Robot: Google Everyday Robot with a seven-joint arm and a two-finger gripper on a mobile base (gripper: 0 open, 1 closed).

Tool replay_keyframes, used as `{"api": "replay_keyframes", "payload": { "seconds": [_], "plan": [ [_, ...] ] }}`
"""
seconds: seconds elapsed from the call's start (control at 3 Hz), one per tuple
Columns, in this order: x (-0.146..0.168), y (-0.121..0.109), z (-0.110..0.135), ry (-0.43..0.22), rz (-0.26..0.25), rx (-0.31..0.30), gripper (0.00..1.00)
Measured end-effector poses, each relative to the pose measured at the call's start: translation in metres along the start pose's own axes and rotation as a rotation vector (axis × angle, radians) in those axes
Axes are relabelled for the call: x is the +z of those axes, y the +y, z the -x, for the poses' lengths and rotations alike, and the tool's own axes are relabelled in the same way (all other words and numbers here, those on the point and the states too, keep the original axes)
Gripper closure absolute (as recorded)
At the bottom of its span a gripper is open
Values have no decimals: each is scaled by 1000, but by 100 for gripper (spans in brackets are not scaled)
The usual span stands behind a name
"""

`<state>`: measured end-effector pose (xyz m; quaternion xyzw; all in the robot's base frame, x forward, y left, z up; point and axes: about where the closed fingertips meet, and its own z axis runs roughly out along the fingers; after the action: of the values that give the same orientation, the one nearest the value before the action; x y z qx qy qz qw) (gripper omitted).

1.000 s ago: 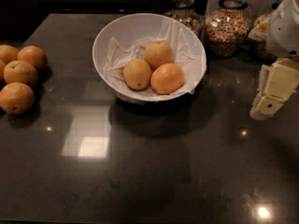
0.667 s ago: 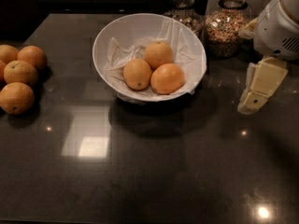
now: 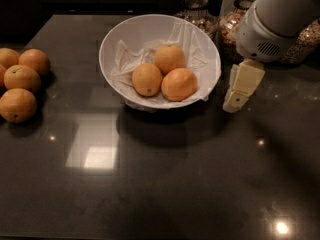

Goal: Pick orange from white bowl

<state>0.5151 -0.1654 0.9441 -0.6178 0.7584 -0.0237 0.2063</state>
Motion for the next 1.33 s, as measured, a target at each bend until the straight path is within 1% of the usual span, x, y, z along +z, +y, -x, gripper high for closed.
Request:
{"api": "replay_keyframes", "payload": {
  "seconds": [0.33,0.67,1.0,1.33],
  "plan": [
    [21,-4,18,-47,17,10,0],
    [46,-16,49,-104,48,45,0],
    [46,-16,49,-104,48,45,0],
    [44,-19,50,-110,38,48,17]
  ]
}}
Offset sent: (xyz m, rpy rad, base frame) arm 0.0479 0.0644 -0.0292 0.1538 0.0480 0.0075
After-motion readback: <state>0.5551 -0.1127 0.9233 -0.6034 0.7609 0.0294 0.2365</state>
